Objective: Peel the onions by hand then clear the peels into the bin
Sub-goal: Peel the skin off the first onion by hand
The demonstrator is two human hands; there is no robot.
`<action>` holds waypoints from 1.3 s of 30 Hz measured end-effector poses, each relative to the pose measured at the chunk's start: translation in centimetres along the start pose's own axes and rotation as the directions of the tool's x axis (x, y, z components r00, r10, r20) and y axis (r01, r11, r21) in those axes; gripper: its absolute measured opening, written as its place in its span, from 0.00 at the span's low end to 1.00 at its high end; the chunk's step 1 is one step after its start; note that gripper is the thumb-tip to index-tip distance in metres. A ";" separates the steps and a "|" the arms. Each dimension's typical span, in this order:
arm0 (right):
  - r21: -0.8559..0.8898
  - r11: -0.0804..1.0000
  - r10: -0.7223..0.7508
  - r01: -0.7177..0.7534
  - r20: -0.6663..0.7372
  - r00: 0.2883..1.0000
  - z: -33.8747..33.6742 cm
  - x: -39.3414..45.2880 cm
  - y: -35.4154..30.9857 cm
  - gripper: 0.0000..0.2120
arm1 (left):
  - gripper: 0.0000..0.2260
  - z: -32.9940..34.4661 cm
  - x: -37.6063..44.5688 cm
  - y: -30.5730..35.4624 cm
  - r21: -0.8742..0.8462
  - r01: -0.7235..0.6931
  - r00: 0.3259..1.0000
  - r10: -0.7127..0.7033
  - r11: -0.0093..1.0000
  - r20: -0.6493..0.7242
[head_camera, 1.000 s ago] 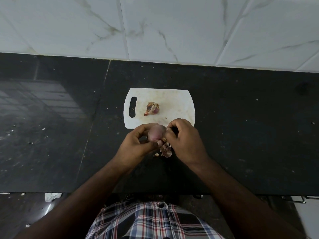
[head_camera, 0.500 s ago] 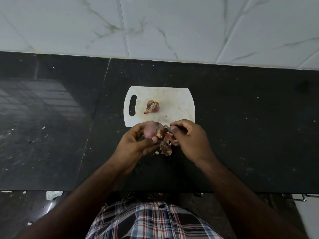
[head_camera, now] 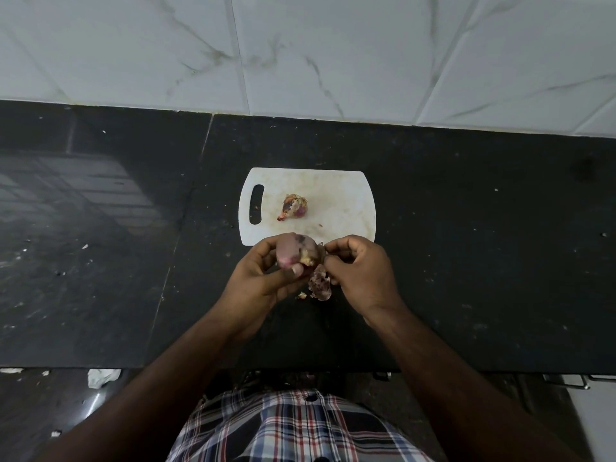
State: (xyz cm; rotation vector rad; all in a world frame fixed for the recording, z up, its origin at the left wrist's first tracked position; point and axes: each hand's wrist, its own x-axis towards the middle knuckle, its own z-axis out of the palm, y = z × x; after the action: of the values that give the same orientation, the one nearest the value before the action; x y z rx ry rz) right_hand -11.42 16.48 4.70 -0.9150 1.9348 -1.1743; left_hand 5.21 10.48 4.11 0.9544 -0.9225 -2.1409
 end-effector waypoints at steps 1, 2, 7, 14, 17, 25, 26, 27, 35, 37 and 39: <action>-0.019 1.000 0.001 -0.001 -0.012 1.000 -0.2 0.1 0.3 0.04 | 0.23 -0.1 0.0 0.1 -0.038 0.007 1.000 -0.007 0.999 0.010; -0.048 0.999 -0.003 0.002 -0.018 1.000 -0.4 0.2 0.6 0.03 | 0.23 -0.2 -0.1 0.2 -0.066 0.015 1.000 -0.014 0.998 0.020; -0.252 0.968 -0.014 0.017 0.014 1.000 -1.3 0.6 2.2 0.04 | 0.21 -0.6 0.1 0.7 -0.198 0.095 0.995 -0.089 0.975 0.040; -0.340 0.929 -0.087 0.143 0.176 0.981 -2.1 0.1 1.2 0.16 | 0.23 -0.8 0.4 1.1 -0.192 0.129 0.992 -0.127 0.973 0.022; -0.166 0.962 -0.184 0.216 0.193 0.964 -1.4 -0.3 -1.2 0.23 | 0.23 -0.3 0.3 1.1 -0.150 0.123 0.992 -0.125 0.981 -0.001; -0.174 0.935 -0.302 0.310 0.069 0.951 0.9 -0.6 -1.6 0.14 | 0.22 -0.4 0.5 1.2 -0.093 0.142 0.990 -0.143 0.985 0.001; -0.194 0.926 -0.322 0.324 0.044 0.946 1.0 -0.6 -1.4 0.11 | 0.22 -0.5 0.5 1.2 -0.097 0.141 0.990 -0.141 0.985 0.007; -0.206 0.918 -0.342 0.339 0.024 0.939 1.1 -0.6 -1.4 0.08 | 0.22 -0.5 0.6 1.1 -0.104 0.140 0.990 -0.140 0.985 0.012; -0.288 0.887 -0.334 0.361 0.139 0.932 0.8 -0.1 -1.2 0.04 | 0.17 -0.2 0.5 0.6 -0.124 0.144 0.988 -0.149 0.982 -0.036; -0.279 0.879 -0.341 0.387 0.198 0.919 0.6 -0.3 -1.1 0.04 | 0.16 -0.1 0.6 0.4 -0.134 0.144 0.987 -0.151 0.980 -0.048; -0.269 0.879 -0.327 0.393 0.258 0.909 0.5 -0.6 -0.8 0.03 | 0.18 0.0 0.7 0.6 -0.172 0.134 0.987 -0.146 0.976 -0.063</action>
State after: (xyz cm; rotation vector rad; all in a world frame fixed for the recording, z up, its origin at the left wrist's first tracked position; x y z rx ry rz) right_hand -10.54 16.54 5.34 -1.5644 1.8591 -0.9299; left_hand 4.98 9.60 4.27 1.0331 -0.6441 -2.2427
